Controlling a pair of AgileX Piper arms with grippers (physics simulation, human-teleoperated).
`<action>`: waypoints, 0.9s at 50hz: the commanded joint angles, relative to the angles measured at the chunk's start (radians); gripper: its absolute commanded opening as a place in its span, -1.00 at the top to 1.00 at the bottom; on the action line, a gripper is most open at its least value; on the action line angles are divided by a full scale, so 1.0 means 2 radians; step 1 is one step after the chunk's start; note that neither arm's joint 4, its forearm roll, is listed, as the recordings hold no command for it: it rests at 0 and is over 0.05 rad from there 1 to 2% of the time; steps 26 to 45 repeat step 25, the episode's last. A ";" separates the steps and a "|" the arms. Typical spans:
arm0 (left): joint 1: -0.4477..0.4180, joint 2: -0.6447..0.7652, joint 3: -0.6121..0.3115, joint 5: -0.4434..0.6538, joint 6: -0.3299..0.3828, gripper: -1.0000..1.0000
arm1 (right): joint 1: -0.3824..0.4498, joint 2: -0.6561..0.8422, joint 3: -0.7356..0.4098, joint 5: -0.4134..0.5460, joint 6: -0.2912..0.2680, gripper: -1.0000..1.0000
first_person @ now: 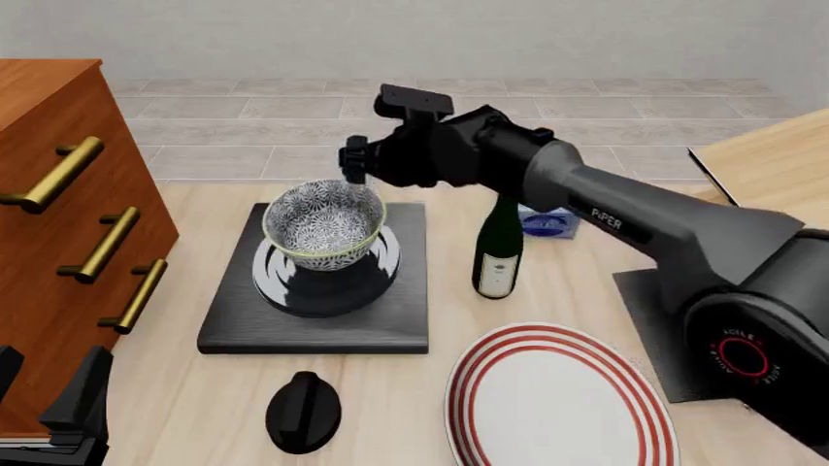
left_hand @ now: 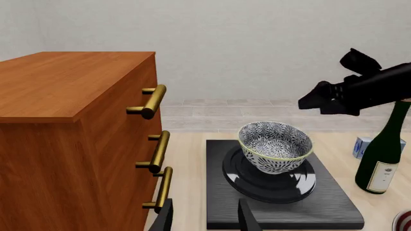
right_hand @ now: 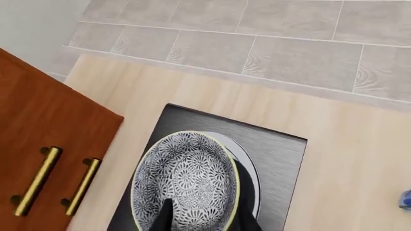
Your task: Put the bowl on the stove.
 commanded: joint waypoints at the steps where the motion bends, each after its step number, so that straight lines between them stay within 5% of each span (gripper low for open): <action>1: 0.000 0.000 0.000 0.000 0.000 -1.00 | -0.003 -0.063 0.021 0.006 -0.013 -1.00; 25: 0.000 0.000 0.000 0.000 0.000 -1.00 | -0.022 -0.283 0.162 -0.017 -0.050 -1.00; 45: 0.000 0.000 0.000 0.000 0.000 -1.00 | -0.022 -0.283 0.162 -0.017 -0.050 -1.00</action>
